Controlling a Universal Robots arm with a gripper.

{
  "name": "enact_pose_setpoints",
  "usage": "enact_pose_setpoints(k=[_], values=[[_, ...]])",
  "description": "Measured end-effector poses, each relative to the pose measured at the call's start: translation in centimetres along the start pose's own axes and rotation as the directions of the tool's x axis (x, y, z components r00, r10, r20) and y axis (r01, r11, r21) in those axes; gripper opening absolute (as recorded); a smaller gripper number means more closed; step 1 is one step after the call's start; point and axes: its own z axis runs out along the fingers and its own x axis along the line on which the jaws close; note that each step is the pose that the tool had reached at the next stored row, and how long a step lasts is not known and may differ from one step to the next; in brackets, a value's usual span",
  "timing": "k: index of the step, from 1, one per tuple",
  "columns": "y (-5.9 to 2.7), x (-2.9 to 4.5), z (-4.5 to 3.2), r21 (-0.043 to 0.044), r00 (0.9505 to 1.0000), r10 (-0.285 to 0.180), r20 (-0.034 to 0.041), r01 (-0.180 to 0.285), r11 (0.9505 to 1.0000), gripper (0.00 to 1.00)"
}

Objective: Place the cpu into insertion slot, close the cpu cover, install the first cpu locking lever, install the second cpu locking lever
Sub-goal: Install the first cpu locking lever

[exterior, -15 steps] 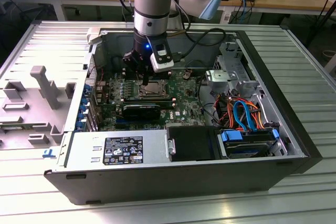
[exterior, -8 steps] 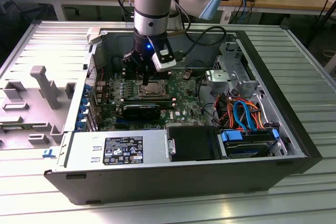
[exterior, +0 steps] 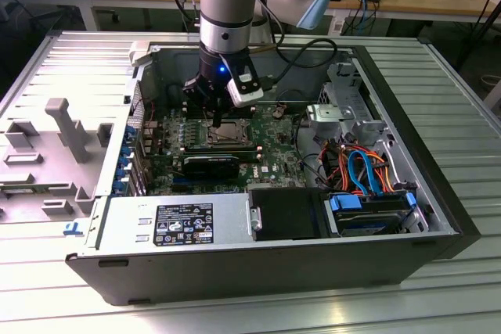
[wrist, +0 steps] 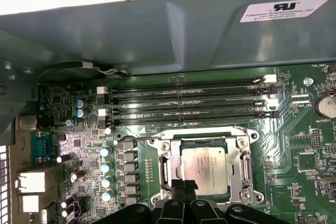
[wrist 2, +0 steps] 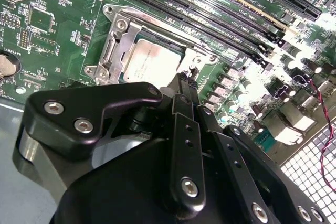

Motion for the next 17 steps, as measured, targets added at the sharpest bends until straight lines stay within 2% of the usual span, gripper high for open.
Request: enact_pose_setpoints(k=[10, 17], values=[[0.0, 0.0, -0.02, -0.0001, 1.0, -0.009, -0.0001, 0.009, 1.0, 0.11], [0.01, 0.02, -0.33, -0.0001, 0.9999, -0.01, -0.0001, 0.01, 0.9999, 0.11]])
